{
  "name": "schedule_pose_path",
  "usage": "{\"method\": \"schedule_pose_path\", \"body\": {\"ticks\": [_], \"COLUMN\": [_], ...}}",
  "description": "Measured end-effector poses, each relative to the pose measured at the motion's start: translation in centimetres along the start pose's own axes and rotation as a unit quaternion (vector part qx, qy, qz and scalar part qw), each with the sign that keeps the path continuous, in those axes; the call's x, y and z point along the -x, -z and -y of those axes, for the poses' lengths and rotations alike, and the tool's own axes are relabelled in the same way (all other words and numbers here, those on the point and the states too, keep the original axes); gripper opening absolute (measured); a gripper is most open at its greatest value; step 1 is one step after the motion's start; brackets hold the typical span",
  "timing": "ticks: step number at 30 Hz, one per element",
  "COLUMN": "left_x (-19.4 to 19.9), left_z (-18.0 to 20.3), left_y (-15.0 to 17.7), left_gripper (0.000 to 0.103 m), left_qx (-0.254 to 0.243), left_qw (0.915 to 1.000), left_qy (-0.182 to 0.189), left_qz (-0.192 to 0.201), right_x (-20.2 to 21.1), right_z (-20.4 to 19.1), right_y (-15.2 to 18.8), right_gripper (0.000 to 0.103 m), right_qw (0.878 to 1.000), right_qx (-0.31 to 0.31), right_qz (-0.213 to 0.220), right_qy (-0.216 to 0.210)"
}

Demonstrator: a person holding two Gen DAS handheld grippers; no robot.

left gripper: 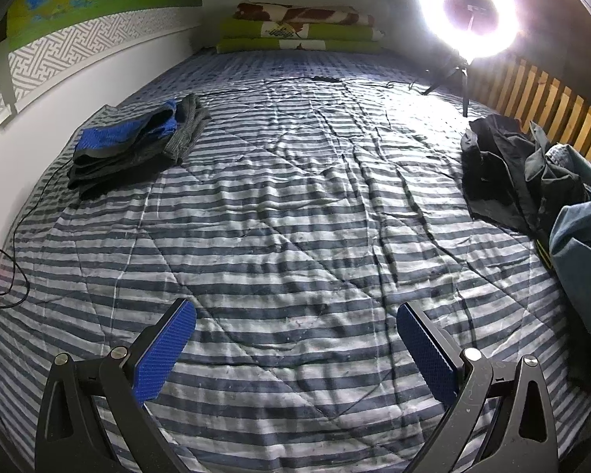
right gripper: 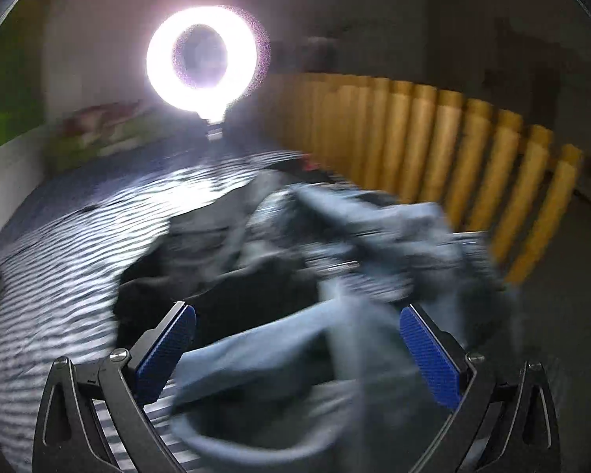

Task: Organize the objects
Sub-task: 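Reach the right tool into the denim jacket pile and grasp the jacket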

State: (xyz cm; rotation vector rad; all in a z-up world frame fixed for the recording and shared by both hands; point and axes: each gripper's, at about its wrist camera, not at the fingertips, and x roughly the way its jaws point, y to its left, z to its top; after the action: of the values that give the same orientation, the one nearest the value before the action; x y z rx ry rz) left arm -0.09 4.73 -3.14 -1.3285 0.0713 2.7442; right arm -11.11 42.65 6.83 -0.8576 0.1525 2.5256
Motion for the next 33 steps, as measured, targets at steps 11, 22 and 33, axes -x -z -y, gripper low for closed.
{"method": "schedule_pose_path", "body": {"ticks": [11,22,33], "left_x": [-0.6,0.5,2.2], "left_z": [1.2,1.4,-4.2], "left_y": [0.4,0.1,-0.9], "left_gripper": [0.103,0.102,0.102], "left_qx": [-0.013,-0.012,0.040], "left_qw": [0.9999,0.9998,0.9978], "left_qy": [0.005,0.009,-0.031], "left_qz": [-0.002,0.017,0.043], "right_x": [-6.0,1.7,11.1], "right_z": [7.2,2.3,-17.4], "right_y": [0.0,-0.9,6.8], "right_gripper": [0.069,0.009,0.009], "right_qw": [0.992,0.980,0.911], "right_qx": [-0.091,-0.091,0.090], "right_qz": [-0.085,-0.035,-0.108], "right_qy": [-0.008,-0.173,-0.389]}}
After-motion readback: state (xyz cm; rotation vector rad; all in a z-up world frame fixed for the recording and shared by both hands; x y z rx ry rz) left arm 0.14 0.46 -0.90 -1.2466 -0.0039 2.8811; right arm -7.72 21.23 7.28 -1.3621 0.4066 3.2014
